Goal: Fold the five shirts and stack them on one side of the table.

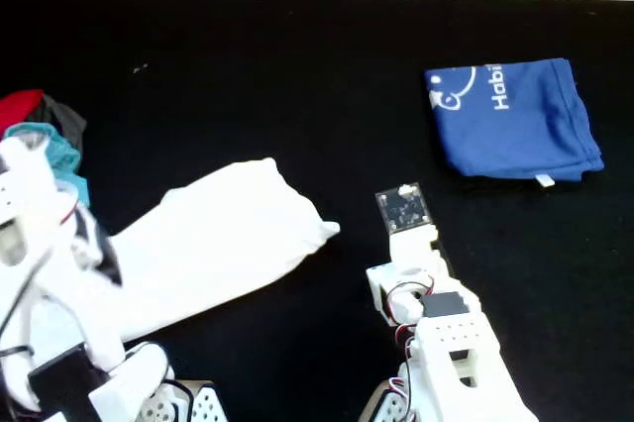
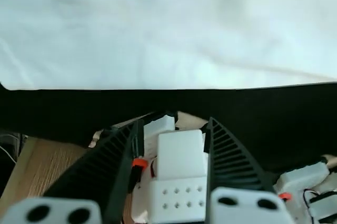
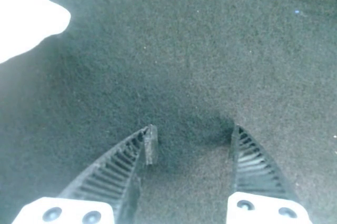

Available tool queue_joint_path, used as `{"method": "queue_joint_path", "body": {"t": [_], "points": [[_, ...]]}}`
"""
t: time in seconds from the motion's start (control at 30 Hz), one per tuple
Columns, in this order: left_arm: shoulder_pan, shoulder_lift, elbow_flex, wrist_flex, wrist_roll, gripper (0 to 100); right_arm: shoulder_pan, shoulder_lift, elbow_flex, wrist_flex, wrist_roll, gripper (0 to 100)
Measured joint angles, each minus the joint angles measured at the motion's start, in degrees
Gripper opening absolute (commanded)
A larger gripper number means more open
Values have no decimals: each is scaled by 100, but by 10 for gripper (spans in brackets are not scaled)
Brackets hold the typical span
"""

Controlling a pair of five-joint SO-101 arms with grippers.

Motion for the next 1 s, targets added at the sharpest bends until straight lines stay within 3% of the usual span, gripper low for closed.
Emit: {"method": "queue_joint_path", "body": {"t": [0.3, 0.53, 0.6, 0.73, 1.0], "points": [[-1574, 18, 1987, -1864, -2013, 195, 0, 0, 0, 0, 0, 221], [-1916, 18, 2963, -4316, -2347, 195, 0, 0, 0, 0, 0, 221], [-1925, 9, 3033, -4879, -2163, 195, 0, 0, 0, 0, 0, 221], [-1776, 18, 2822, -5697, -1134, 195, 0, 0, 0, 0, 0, 221], [-1451, 18, 1785, -5899, 580, 195, 0, 0, 0, 0, 0, 221]]}}
